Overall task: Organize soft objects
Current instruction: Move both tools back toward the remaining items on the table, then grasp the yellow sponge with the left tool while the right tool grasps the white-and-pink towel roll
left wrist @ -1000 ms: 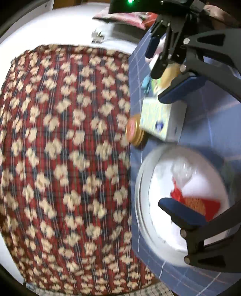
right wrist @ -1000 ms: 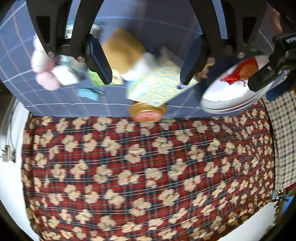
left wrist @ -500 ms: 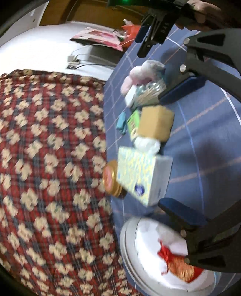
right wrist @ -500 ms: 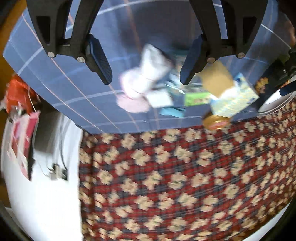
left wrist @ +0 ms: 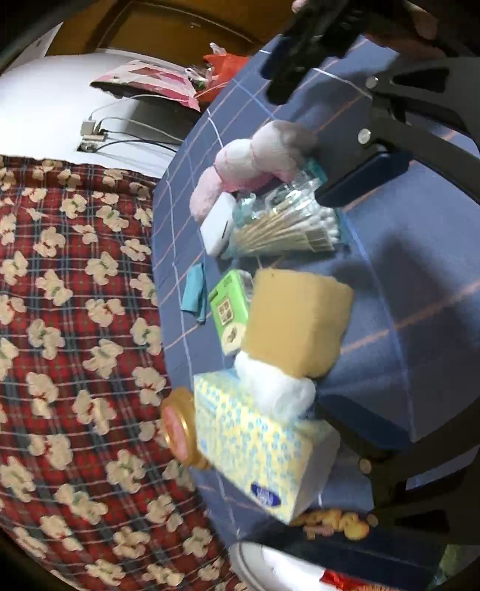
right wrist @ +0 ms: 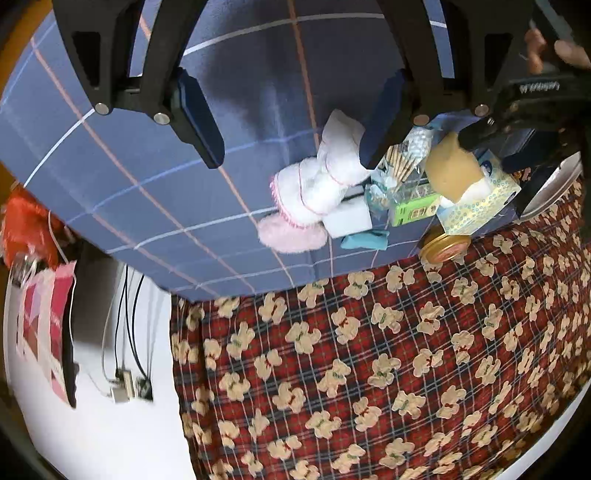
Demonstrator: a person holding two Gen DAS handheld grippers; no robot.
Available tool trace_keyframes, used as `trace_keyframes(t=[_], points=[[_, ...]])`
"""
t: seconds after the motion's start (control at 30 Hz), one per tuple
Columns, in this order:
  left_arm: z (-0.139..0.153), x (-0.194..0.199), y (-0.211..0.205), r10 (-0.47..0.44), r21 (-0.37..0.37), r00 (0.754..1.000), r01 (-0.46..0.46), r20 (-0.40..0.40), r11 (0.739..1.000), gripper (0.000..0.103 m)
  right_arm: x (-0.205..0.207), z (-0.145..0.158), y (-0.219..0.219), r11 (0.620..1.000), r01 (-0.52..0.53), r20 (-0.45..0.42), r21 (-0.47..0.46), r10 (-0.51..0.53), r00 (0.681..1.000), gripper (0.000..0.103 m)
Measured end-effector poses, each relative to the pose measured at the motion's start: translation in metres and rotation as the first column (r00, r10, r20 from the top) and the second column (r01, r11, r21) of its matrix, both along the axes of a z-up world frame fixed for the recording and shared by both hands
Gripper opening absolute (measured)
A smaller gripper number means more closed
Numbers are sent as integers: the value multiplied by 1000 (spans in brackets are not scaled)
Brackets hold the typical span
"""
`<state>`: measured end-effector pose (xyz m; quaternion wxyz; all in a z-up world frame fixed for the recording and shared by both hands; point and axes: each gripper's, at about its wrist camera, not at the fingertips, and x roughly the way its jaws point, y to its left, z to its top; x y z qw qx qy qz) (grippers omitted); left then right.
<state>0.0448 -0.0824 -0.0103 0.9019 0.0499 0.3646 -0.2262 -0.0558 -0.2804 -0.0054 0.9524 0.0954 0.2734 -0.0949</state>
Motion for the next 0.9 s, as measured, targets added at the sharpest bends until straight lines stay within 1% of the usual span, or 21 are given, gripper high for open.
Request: trace_keyframes(t=[0.1, 0.13, 0.2, 0.23, 0.27, 0.3, 0.33, 0.4, 0.43, 0.53, 0.57, 0.63, 0.7, 0.73, 0.77, 0.83, 0.9], points=[[-6, 10, -8, -4, 4, 999, 5, -39, 1000, 100, -2, -3, -3, 1000, -8, 7, 30, 8, 1000, 77], [-8, 13, -10, -4, 8, 999, 4, -48, 1000, 96, -3, -3, -5, 999, -8, 11, 40, 8, 1000, 77], [-12, 20, -14, 16, 29, 998, -14, -63, 999, 94, -2, -4, -7, 998, -13, 14, 58, 12, 1000, 77], [-11, 22, -14, 21, 21, 998, -20, -60, 1000, 90, -2, -4, -8, 998, -15, 14, 65, 14, 1000, 77], [-10, 24, -14, 23, 14, 999, -23, -48, 1000, 74, -2, -4, -8, 997, -19, 15, 72, 18, 1000, 77], [-9, 25, -14, 24, 18, 999, -23, -40, 1000, 66, -2, -5, -9, 997, -20, 17, 77, 19, 1000, 77], [-10, 29, -14, 27, 30, 999, -26, -41, 999, 61, -2, -5, -9, 997, -21, 16, 77, 20, 1000, 77], [-11, 33, -11, 19, -13, 998, -20, -61, 1000, 59, -2, -6, -11, 996, -22, 15, 87, 21, 1000, 77], [-11, 34, -10, 19, -20, 998, -20, -65, 1000, 59, -1, -6, -12, 995, -21, 12, 93, 20, 1000, 77], [-11, 30, -17, -17, -1, 998, 17, -62, 1000, 59, 1, -9, -14, 994, -14, -5, 108, 14, 1000, 78], [-11, 28, -20, -22, 21, 998, 23, -52, 999, 65, 1, -9, -15, 994, -11, -8, 111, 12, 1000, 78], [-14, 30, -24, -25, 31, 997, 27, -69, 999, 74, 0, -9, -15, 994, -6, -6, 109, 7, 1000, 78], [-16, 37, -21, -2, 17, 995, 4, -96, 1000, 74, 0, -9, -14, 995, -3, -7, 101, 4, 1000, 78], [-16, 40, -20, 7, 5, 995, -6, -100, 1000, 70, 1, -10, -13, 995, -3, -11, 97, 4, 1000, 77], [-16, 43, -18, 14, -5, 995, -15, -102, 1000, 64, 2, -10, -13, 996, -3, -17, 94, 4, 1000, 77], [-16, 46, -16, 10, -31, 994, -14, -107, 999, 60, 5, -9, -12, 995, -4, -29, 98, 6, 1000, 77], [-14, 45, -16, 5, -36, 995, -9, -99, 999, 57, 10, -4, -14, 993, 0, -28, 121, 3, 1000, 78]])
